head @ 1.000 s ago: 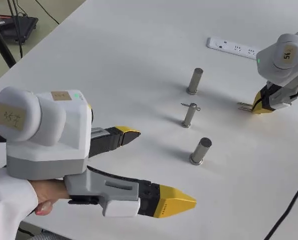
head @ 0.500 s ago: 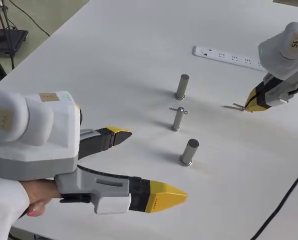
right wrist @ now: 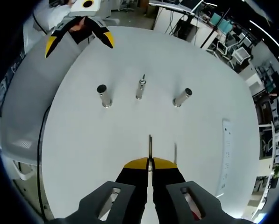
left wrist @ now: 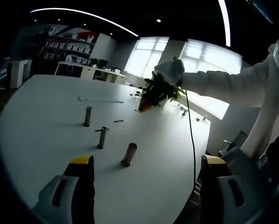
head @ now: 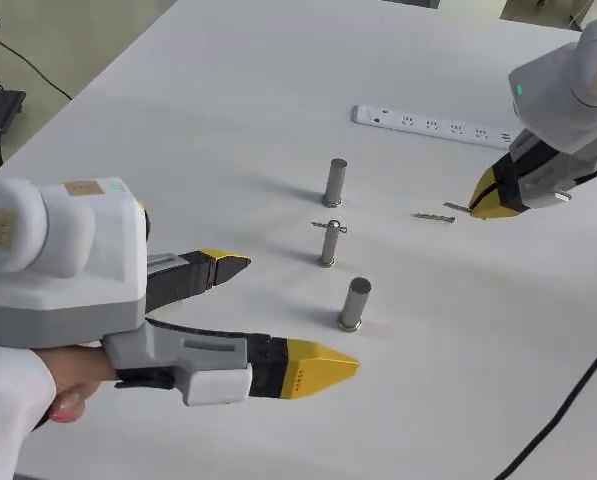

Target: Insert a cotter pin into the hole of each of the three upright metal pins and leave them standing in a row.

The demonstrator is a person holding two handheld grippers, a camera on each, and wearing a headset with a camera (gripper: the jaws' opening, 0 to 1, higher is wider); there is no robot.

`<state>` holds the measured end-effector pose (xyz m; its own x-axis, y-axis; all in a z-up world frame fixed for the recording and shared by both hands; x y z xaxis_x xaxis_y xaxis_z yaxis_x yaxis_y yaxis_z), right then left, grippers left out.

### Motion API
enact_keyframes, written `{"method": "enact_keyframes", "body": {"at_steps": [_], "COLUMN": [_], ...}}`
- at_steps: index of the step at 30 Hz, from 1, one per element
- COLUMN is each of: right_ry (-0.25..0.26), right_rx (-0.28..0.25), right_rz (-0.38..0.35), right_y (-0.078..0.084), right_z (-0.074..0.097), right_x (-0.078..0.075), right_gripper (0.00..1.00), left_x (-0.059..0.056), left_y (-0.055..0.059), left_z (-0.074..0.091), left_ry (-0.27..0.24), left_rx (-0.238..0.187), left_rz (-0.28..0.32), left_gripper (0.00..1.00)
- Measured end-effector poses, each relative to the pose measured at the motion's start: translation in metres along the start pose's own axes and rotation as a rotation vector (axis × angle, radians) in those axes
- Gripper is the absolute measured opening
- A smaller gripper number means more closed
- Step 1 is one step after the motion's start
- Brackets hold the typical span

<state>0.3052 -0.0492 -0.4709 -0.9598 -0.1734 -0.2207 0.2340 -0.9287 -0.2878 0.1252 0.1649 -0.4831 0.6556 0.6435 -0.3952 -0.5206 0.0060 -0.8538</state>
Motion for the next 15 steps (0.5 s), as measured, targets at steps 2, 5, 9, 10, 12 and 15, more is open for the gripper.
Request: {"method": "enact_keyframes", "body": {"at_steps": [2, 5, 9, 10, 12, 15], "right_ry": [0.006, 0.018, 0.038, 0.041, 0.046, 0.052], "right_rx": [-0.026, -0.052, -0.087, -0.090, -0.100, -0.124], "right_rz": [-0.002, 0.003, 0.002, 0.002, -0.001, -0.010], "right_y": [-0.005, -0.010, -0.015, -0.016, -0.018, -0.021], "right_z": [0.007, 0.014, 0.022, 0.022, 0.023, 0.025], "right_x": [0.008, 0.016, 0.029, 0.031, 0.038, 0.045], "right_gripper": [0.00, 0.00, 0.00, 0.00, 0.00, 0.00], "left_x": [-0.001, -0.004, -0.005, -0.005, -0.005, -0.006], "left_y": [0.000, -0.001, -0.001, -0.001, -0.002, -0.003], "left_z": [-0.001, -0.004, -0.007, -0.007, -0.009, -0.011], "left_ry": [0.004, 0.016, 0.023, 0.023, 0.028, 0.038], "left_rx": [0.001, 0.009, 0.021, 0.018, 0.018, 0.023], "left_rz": [-0.002, -0.008, -0.010, -0.009, 0.001, 0.013], "left_gripper": [0.94, 0.93, 0.91, 0.90, 0.89, 0.85]}}
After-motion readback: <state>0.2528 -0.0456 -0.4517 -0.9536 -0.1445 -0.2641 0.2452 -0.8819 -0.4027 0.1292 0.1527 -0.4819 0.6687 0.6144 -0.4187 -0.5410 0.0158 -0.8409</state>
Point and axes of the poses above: the centre of the closed fingertips' face, and the gripper's own axes: z roughly backward along the fingers, x roughly to its left, y roughly out of its underside, the point moved 6 cm from there along z, roughly backward along the fingers, and after that the axes turned 2 degrees about x, right-handed, at the moved point
